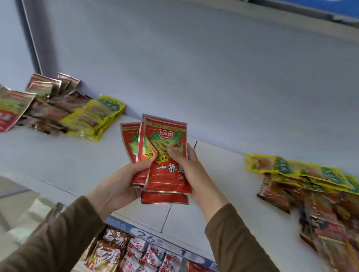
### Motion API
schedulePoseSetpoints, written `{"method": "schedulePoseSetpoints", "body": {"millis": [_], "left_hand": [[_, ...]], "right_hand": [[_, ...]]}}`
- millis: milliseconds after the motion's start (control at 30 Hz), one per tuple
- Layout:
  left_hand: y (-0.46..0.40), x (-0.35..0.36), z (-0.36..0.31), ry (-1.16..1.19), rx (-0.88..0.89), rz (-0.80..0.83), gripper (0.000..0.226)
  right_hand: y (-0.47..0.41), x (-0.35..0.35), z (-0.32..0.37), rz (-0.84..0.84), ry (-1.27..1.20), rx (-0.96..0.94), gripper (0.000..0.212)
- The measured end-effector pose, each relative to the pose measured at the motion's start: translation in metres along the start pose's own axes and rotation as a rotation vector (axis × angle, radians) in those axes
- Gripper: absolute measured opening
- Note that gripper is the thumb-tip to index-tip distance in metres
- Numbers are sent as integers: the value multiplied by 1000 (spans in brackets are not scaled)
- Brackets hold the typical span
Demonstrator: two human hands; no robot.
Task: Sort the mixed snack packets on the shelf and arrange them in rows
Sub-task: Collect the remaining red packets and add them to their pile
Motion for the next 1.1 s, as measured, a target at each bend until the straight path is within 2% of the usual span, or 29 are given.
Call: {"method": "schedulePoseSetpoints", "body": {"millis": [67,200,367,600,800,933,1033,1100], "left_hand": [[-5,-11,-12,-44,25,-23,61],[-20,-20,-36,-147,68,-58,73],[-44,-30,-57,-209,152,-163,93],[-78,-62,-96,-336,60,-73,83],[-111,-96,-138,-474,112,-248,66],[-126,-114,-167,-522,140,-248,52],[-130,-124,-181,-524,145,-200,57],[-131,-132,-186,-531,144,-183,71]], "right_hand": [[-14,9,-5,2,-34,50,109],[-38,18,-5,74,-30,94,79],[-73,26,-13,-4,-99,71,75],[-114,47,-22,-178,-193,34,67],[-152,81,-25,-248,-255,-37,58],[-176,110,-32,-289,-255,-55,57],[-190,125,-37,-314,-241,-91,59],[-196,130,-40,-313,-230,-120,59]]}}
Point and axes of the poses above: each hand's wrist, its own y-axis away from the middle knuckle, its own x-axis out of the palm, z = x × y, the point moved 2 cm from there along -y, towards the middle knuckle, and after that the axes turned 8 degrees about -x, right-handed, at the moved point
